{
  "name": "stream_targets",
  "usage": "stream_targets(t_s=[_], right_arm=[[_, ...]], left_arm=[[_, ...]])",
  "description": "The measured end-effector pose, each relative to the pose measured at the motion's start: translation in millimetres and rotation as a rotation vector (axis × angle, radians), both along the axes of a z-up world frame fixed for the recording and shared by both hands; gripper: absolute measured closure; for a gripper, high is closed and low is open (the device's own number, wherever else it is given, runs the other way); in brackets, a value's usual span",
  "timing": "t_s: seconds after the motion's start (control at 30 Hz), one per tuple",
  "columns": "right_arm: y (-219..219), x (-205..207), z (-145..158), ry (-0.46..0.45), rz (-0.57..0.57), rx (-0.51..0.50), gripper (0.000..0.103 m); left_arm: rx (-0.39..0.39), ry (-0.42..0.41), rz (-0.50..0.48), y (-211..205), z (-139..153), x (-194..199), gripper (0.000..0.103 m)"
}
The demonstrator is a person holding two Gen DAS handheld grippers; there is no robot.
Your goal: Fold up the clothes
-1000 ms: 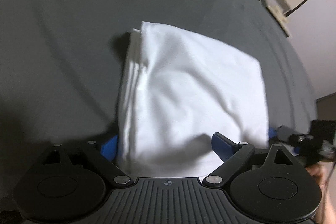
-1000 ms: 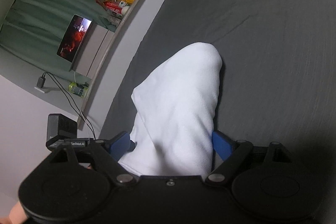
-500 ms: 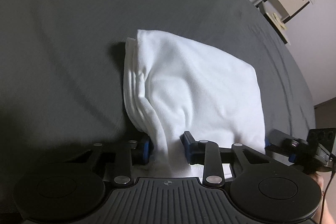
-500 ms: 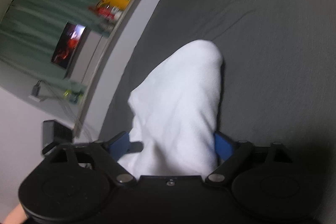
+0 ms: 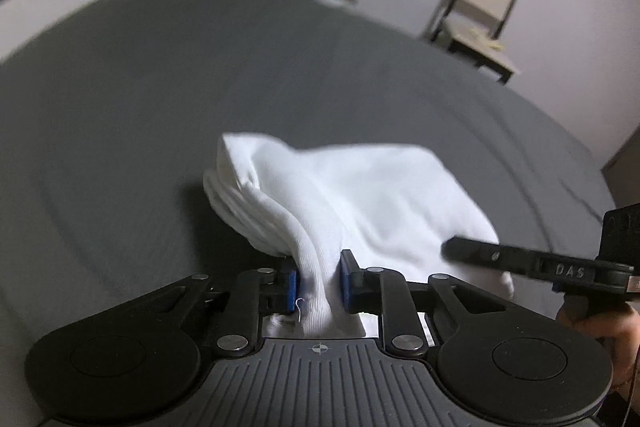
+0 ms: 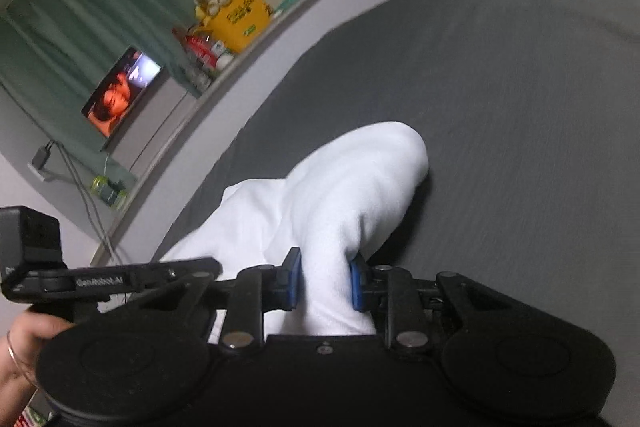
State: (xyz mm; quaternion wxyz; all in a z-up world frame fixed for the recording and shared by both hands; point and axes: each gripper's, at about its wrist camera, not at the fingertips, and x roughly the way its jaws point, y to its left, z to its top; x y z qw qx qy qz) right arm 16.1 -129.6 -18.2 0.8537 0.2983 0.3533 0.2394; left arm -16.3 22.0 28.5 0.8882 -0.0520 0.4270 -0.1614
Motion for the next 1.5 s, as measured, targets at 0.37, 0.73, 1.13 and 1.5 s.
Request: stream_targets(t_s=[0.37,0.73,1.13,1.5], right_arm=[[-138.9,-25.3,55.8,-0.185,-0.398,-0.047,0.08],[-249.4,-5.5,-9.4,0.058,-0.713,-0.085,0.08],[-234.9,-5.0,-10.7,0.172,-0.833,-0.2,0.043],[-166.4,-8.8,19.6,-0.018,-0.627,-0.502,0.043]], left_arm=[[-0.054,-0.244,-0.251,-142.0,66.0,72.3,0.084],[-0.077,-0.151,-0.335,-275.6,-8.5,120.0,0.084],[0.013,-0.121,-0.267,-243.7,-33.5,119.9,0.022],[0.037,-0.502,-0.51,-237.7,-20.1,41.9,0.022]])
